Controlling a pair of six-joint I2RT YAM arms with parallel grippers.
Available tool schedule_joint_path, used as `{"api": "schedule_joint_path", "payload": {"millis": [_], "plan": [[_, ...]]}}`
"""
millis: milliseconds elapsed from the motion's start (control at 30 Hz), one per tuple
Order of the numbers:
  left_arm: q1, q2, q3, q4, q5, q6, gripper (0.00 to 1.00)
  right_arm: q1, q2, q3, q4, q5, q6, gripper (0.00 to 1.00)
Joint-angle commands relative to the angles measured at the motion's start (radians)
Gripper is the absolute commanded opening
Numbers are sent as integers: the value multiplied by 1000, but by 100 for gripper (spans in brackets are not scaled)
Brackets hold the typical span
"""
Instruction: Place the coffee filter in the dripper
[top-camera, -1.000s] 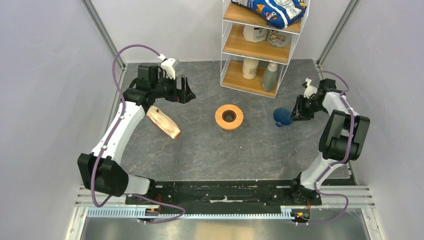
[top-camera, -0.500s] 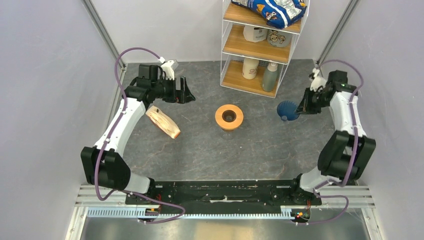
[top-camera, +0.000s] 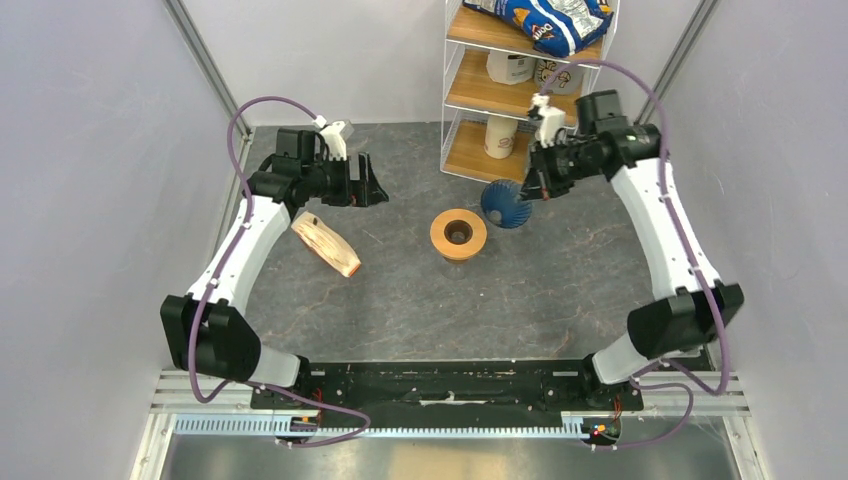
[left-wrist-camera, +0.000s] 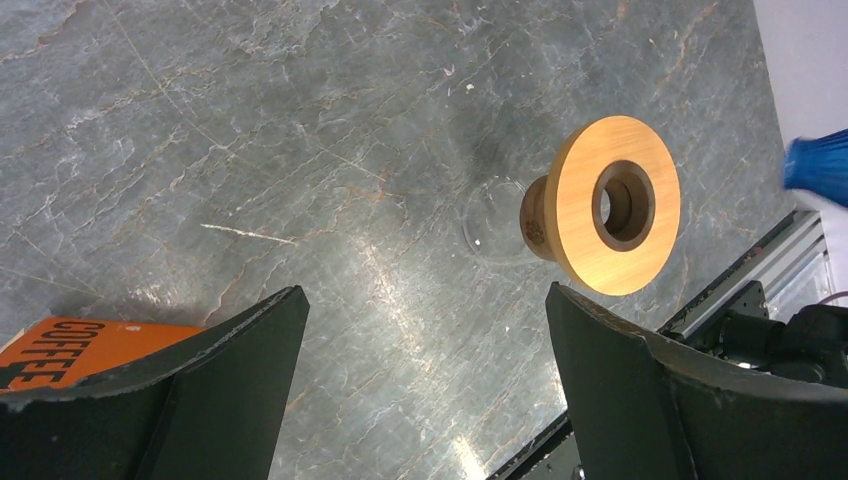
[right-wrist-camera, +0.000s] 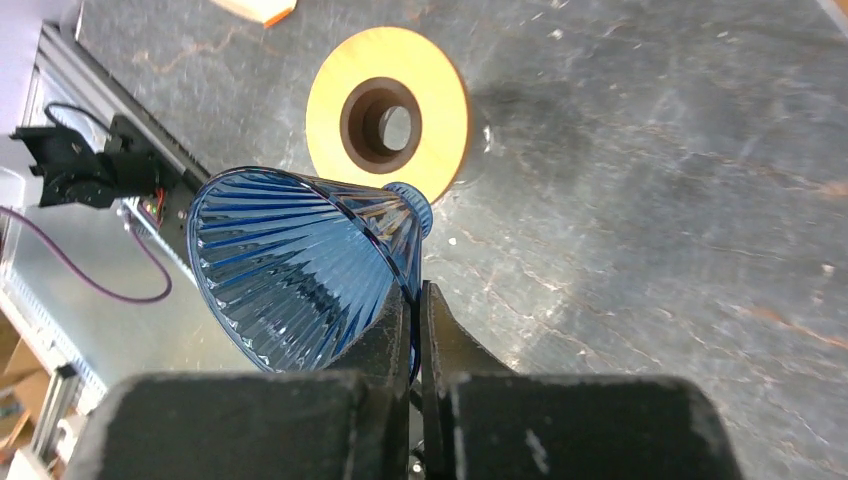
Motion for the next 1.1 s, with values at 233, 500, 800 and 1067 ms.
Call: {"api": "schedule_joint_path", "payload": {"millis": [233, 500, 800, 1067], "plan": [[1, -50, 9, -5, -20, -35, 98, 159, 212, 148, 27, -16, 94, 0], [2, -38, 4, 8, -13, -42, 98, 211, 241, 142, 44, 7, 110, 0], [2, -40, -13, 20, -8, -50, 98, 234, 264, 123, 79, 31, 119, 0], [2, -39, -17, 23, -10, -44, 99, 233, 293, 128, 80, 49, 118, 0]]}}
